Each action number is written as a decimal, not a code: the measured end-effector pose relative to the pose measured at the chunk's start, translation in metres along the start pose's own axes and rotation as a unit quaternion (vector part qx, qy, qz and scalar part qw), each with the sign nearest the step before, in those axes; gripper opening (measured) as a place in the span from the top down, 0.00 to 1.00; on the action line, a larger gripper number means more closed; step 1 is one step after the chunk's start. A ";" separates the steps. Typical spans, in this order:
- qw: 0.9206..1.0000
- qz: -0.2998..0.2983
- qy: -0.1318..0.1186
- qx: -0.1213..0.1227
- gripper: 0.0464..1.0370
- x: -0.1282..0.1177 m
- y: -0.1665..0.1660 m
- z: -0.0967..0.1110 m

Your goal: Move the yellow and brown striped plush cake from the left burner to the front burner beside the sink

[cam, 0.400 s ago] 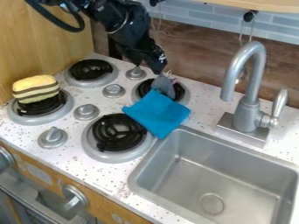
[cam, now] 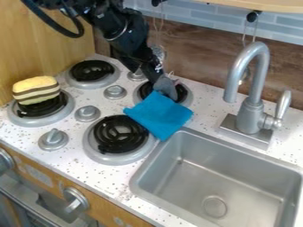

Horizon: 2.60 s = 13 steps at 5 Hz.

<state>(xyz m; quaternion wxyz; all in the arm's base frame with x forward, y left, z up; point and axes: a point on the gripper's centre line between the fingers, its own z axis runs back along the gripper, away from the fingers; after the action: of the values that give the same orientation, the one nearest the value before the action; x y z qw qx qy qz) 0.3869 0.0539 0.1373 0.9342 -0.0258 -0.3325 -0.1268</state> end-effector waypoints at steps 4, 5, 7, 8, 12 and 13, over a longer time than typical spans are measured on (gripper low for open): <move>0.987 0.029 0.010 0.156 0.04 -0.058 0.123 0.073; 0.980 0.049 0.020 0.191 0.04 -0.079 0.152 0.085; 0.964 0.051 0.062 0.252 0.04 -0.116 0.195 0.093; 0.960 0.030 0.086 0.266 0.04 -0.130 0.205 0.085; 0.948 0.035 0.144 0.281 0.04 -0.160 0.248 0.041; 0.950 0.041 0.162 0.265 0.04 -0.170 0.251 0.028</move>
<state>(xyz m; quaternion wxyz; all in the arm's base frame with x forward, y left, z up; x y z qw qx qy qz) 0.3067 0.3375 0.0613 0.9532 0.2299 -0.1966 0.0014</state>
